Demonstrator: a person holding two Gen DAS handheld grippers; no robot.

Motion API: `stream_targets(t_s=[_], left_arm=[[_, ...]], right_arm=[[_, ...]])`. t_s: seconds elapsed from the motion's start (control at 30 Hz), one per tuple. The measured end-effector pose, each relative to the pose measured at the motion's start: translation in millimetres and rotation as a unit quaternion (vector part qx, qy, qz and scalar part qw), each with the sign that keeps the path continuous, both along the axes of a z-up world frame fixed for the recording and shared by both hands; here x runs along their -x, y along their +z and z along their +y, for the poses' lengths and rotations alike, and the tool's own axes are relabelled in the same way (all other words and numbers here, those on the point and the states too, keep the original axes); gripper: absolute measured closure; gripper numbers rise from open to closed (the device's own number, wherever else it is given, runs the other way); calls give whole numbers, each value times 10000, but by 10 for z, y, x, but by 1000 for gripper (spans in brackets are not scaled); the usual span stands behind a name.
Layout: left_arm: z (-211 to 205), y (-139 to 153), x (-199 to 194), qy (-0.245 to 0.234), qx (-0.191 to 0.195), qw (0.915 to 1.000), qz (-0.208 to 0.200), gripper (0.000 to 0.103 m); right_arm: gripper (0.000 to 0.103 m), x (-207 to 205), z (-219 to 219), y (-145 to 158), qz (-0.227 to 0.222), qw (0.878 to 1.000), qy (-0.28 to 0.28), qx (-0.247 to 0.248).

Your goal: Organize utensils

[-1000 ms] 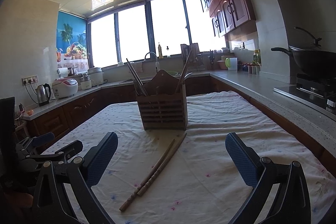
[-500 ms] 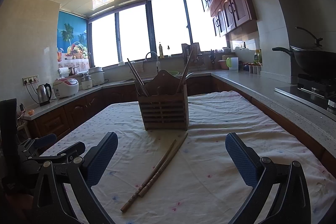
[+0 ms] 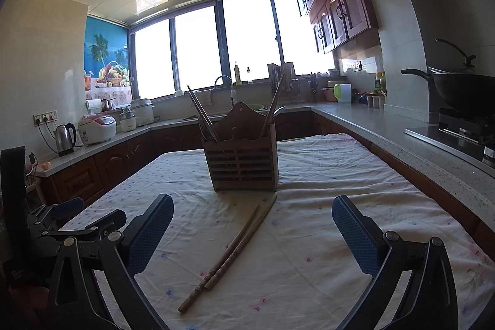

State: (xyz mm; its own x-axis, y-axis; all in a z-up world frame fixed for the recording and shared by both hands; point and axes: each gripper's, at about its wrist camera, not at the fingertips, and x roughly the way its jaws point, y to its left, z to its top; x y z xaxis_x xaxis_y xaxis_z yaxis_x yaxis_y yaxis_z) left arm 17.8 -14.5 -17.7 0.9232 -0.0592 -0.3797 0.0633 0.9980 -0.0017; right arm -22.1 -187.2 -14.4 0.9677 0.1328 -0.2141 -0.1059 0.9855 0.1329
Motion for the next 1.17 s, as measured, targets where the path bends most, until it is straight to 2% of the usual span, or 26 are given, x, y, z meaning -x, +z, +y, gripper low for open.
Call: stream_targets(t_s=[0.67, 1.17], left_arm=[[5, 4, 0, -36, 1, 10000, 29, 0], [70, 51, -50, -26, 165, 9998, 114, 0]], right_arm=[[0, -3, 0, 6, 8, 10000, -1, 3], [0, -54, 28, -8, 103, 9999, -13, 25]])
